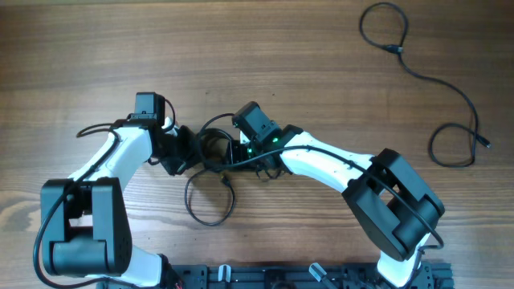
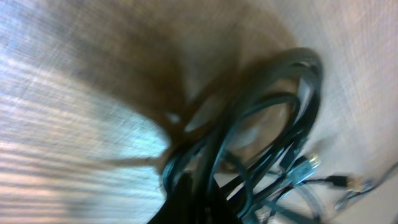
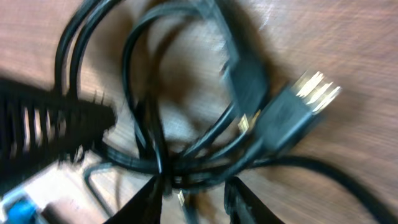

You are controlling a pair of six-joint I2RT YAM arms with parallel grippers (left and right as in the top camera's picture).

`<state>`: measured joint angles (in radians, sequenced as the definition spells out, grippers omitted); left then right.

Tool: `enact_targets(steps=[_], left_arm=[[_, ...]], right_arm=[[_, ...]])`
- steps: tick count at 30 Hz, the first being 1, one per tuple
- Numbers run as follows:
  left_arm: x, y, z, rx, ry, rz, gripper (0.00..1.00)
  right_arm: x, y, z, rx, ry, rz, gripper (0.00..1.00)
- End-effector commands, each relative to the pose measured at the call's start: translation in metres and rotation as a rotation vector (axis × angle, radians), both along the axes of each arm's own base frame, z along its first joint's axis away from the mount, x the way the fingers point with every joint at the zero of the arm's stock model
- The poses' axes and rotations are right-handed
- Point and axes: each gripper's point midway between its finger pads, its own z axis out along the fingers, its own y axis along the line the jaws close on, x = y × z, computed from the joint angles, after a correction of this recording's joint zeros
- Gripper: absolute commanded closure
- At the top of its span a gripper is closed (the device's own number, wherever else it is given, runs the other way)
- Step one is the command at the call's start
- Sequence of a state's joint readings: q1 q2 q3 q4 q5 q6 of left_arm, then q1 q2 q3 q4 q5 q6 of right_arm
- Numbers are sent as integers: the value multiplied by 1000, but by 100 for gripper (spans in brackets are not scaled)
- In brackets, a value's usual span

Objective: Untangle cables

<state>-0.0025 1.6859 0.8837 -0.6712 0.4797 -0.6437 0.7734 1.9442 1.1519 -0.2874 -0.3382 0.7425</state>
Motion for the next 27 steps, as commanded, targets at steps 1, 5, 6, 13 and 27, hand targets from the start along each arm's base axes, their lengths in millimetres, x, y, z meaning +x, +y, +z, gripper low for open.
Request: enact_targets(steps=[1, 5, 6, 13, 27], left_arm=[[-18, 12, -9, 76, 14, -149, 76], [-21, 24, -5, 149, 12, -164, 62], [-17, 24, 3, 151, -12, -162, 60], [4, 21, 82, 173, -262, -169, 46], [20, -11, 43, 358, -311, -445, 96]], right_arm=[[29, -9, 8, -52, -138, -76, 71], [48, -2, 24, 23, -241, 26, 68], [52, -2, 29, 53, -230, 35, 64], [53, -2, 97, 474, -50, 202, 42], [34, -36, 78, 414, 163, 141, 26]])
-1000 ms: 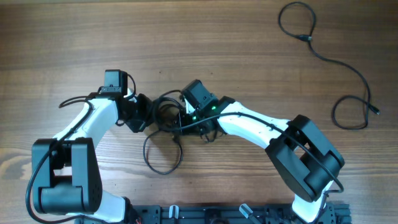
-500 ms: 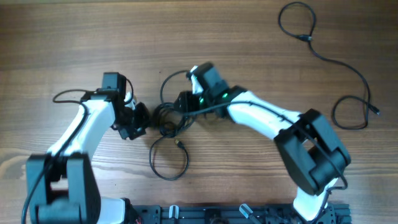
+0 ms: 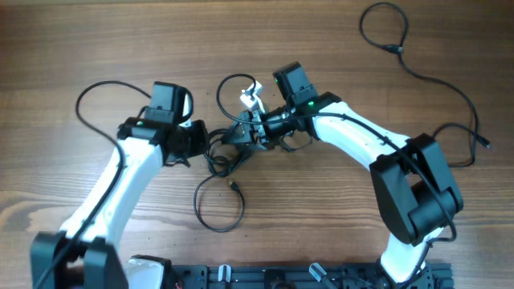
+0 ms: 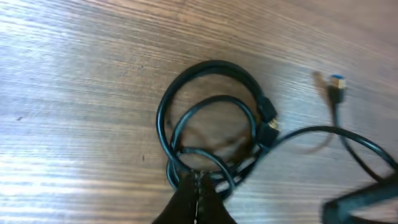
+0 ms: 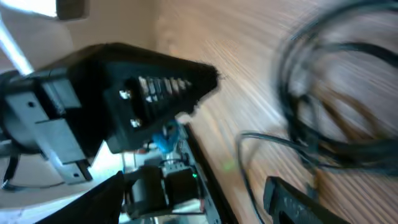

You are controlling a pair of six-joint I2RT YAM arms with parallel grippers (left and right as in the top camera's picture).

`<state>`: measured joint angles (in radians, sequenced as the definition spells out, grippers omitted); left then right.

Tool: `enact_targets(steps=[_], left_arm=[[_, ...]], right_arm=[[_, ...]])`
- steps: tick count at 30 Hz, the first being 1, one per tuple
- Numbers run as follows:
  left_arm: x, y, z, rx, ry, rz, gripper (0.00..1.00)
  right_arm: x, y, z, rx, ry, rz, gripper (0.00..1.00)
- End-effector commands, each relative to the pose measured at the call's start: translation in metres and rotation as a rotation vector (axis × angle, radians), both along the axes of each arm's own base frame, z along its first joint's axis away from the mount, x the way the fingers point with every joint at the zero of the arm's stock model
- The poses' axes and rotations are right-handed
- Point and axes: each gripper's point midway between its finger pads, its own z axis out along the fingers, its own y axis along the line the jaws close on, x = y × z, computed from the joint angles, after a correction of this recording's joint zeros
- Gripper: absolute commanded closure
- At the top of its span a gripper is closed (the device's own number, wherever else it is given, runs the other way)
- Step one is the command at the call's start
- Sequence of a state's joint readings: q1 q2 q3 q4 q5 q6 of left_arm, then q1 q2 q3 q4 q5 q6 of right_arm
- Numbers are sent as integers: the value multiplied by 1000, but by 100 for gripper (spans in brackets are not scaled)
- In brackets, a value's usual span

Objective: Untangle cables

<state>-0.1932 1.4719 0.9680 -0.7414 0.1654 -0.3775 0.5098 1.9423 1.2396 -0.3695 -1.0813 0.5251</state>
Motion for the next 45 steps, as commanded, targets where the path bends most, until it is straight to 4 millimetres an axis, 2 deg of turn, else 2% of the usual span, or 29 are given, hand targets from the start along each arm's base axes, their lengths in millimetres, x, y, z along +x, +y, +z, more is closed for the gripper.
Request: enact_targets(steps=[1, 4, 7, 10, 12, 13, 14, 15, 17, 22, 26, 28, 31, 34, 39, 42, 45], left_arm=[[2, -5, -29, 56, 54, -86, 96], [2, -10, -54, 66, 104, -106, 96], [2, -11, -75, 71, 148, -110, 96], [1, -11, -82, 73, 167, -98, 96], [1, -10, -82, 70, 176, -60, 96], [0, -10, -82, 67, 183, -42, 96], [-2, -9, -83, 65, 198, -18, 96], [-4, -9, -83, 64, 206, -6, 96], [-10, -3, -84, 83, 240, 53, 96], [-15, 4, -84, 56, 293, 194, 96], [-15, 0, -81, -41, 321, 212, 96], [-15, 2, -81, -40, 320, 197, 96], [-20, 3, -82, -28, 332, 158, 96], [-28, 4, -82, -18, 362, 141, 96], [-50, 8, -90, -3, 426, 144, 96], [-63, 4, -94, -21, 454, 78, 96], [-71, -6, -87, -82, 468, -8, 96]], right_arm=[[15, -25, -16, -141, -25, -83, 26], [-13, -34, -29, -225, 42, -20, 26], [-40, -37, -51, -377, 60, 22, 26], [-61, -31, -71, -489, 88, 11, 27], [-66, -23, -79, -518, 47, 14, 29], [-66, -21, -82, -542, 37, -7, 33], [-64, -19, -87, -581, 32, -46, 43], [-63, -18, -89, -610, 30, -76, 48], [-63, -16, -96, -677, 28, -149, 71], [-56, -14, -107, -798, -51, -307, 94], [-61, -2, -118, -768, -56, -377, 96], [-56, 1, -121, -736, -81, -395, 96], [-34, 4, -119, -695, -151, -468, 96], [-9, 15, -106, -622, -243, -526, 96], [8, 32, -89, -518, -352, -515, 96], [23, 28, -83, -496, -398, -522, 96], [40, 16, -80, -480, -426, -498, 96]])
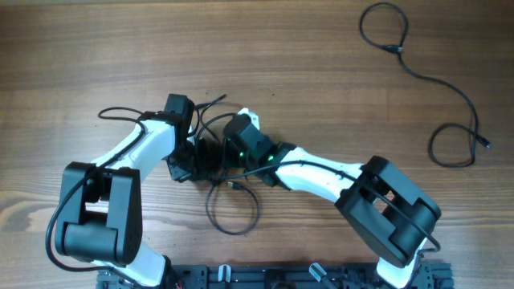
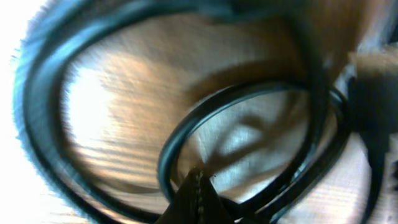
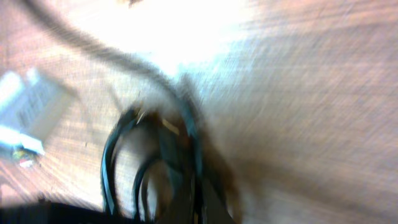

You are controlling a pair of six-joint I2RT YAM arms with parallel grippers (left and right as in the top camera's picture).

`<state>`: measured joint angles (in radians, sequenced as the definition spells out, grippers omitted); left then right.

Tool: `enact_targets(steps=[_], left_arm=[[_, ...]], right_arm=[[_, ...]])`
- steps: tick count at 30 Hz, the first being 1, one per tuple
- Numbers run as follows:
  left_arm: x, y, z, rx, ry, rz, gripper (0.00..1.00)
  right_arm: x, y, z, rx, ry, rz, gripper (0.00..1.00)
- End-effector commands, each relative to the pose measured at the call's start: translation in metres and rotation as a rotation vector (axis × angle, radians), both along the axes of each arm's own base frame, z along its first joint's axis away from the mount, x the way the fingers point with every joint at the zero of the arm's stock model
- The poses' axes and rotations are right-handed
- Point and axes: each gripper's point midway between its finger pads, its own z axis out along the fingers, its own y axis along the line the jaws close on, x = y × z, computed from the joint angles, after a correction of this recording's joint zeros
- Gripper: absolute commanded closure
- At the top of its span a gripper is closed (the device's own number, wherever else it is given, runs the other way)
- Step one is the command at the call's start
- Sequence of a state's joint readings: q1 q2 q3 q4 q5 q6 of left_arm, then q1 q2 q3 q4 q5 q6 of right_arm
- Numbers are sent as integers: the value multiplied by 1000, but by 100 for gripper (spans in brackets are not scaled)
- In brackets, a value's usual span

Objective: Untangle cables

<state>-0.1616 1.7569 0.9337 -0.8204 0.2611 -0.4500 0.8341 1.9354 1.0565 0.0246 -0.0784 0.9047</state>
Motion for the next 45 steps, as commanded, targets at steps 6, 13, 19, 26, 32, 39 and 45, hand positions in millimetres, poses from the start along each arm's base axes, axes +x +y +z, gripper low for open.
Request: enact_targets(steps=[6, 13, 19, 26, 32, 39, 45], left_arm=[[10, -13, 51, -100, -177, -91, 93], [27, -10, 88, -66, -368, -171, 72], [13, -34, 55, -59, -344, -416, 77], [7, -28, 16, 79, -324, -556, 75], [11, -24, 16, 105, -336, -558, 73], [35, -19, 72, 135, -500, -544, 89], [16, -15, 72, 136, -463, -578, 62]], right_arm=[[21, -30, 32, 167, 100, 245, 74], [-33, -54, 31, 184, 360, 363, 51], [-59, -60, 20, 113, 434, 394, 46], [-56, -63, 17, 84, 426, 381, 43], [-55, -66, 14, 61, 423, 372, 41], [-55, -68, 12, 44, 408, 383, 38], [-54, -69, 11, 40, 404, 381, 37]])
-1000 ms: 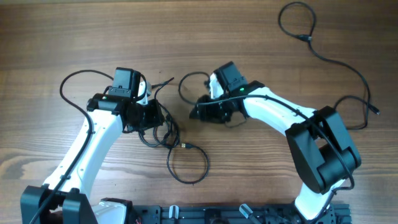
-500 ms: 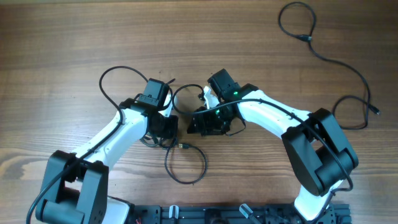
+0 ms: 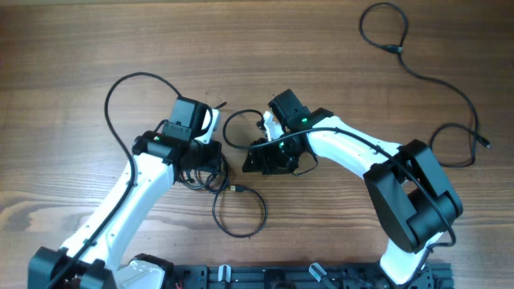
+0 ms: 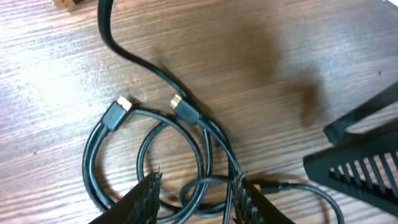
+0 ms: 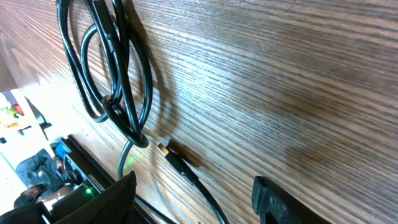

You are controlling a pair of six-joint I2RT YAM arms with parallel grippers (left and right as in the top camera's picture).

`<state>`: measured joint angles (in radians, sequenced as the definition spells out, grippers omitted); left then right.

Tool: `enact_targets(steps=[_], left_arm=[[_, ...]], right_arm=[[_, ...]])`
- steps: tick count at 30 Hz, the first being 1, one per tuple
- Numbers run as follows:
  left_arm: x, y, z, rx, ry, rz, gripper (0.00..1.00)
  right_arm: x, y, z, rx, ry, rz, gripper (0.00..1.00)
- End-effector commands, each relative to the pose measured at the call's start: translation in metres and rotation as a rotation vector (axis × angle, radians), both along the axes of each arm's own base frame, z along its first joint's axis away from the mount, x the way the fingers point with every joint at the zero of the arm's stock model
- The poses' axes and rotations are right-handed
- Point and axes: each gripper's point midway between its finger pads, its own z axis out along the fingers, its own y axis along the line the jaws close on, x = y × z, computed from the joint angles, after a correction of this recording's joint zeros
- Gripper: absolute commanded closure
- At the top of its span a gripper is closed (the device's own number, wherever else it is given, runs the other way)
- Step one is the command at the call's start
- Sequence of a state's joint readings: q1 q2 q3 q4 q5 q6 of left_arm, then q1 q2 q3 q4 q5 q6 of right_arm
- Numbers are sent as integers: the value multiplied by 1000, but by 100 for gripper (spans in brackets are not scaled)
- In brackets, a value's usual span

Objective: Untangle cables

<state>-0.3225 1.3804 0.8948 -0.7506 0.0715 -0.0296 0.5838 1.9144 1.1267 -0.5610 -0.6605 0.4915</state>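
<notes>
A knot of black cables (image 3: 210, 175) lies between my two arms; one loop (image 3: 239, 213) trails toward the front and a long arc (image 3: 120, 88) runs off to the left. In the left wrist view the coil (image 4: 146, 152) ends in two plugs (image 4: 115, 114). My left gripper (image 4: 196, 200) stands open astride the coil's near strands, low over them. My right gripper (image 5: 193, 199) is open just right of the knot (image 5: 115, 81), with one plug end (image 5: 177, 155) lying between its fingers (image 5: 99, 199).
A separate black cable (image 3: 418, 76) snakes along the far right of the wooden table (image 3: 80, 40), well away from both arms. A small round loop (image 3: 238, 128) lies behind the knot, between the two wrists. The arm bases stand at the front edge.
Both grippers were shut and pressed into the knot; now both are open. The left wrist sits higher and farther right, the right gripper stands back on the knot's right side.
First both grippers were down in the knot, close together. Then the arms stood apart, the left shut on the coil, the right open. Then both were back in the knot, shut. Now both are open and the long left arc lies wider.
</notes>
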Motion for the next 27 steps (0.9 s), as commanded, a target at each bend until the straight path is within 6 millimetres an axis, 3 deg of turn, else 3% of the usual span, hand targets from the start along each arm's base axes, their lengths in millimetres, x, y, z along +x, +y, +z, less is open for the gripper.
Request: enact_targets(steps=[1, 4, 8, 15, 19, 25, 27], left_arm=[[-13, 6, -21, 44, 74, -20, 65], [-21, 18, -44, 113, 127, -7, 66], [-26, 11, -67, 101, 187, -102, 66], [-24, 1, -82, 66, 208, -170, 62], [-26, -5, -74, 38, 191, -217, 63], [-14, -15, -31, -14, 35, -228, 62], [-16, -18, -30, -18, 31, -242, 63]], right_arm=[[7, 1, 9, 3, -59, 13, 37], [8, 0, 8, -8, -66, 10, 36], [8, 0, 8, -8, -66, 9, 36], [8, 0, 8, -8, -66, 10, 35], [8, 0, 8, -8, -67, 10, 34], [9, -1, 7, -11, -68, 9, 33], [9, -1, 8, -11, -68, 8, 33]])
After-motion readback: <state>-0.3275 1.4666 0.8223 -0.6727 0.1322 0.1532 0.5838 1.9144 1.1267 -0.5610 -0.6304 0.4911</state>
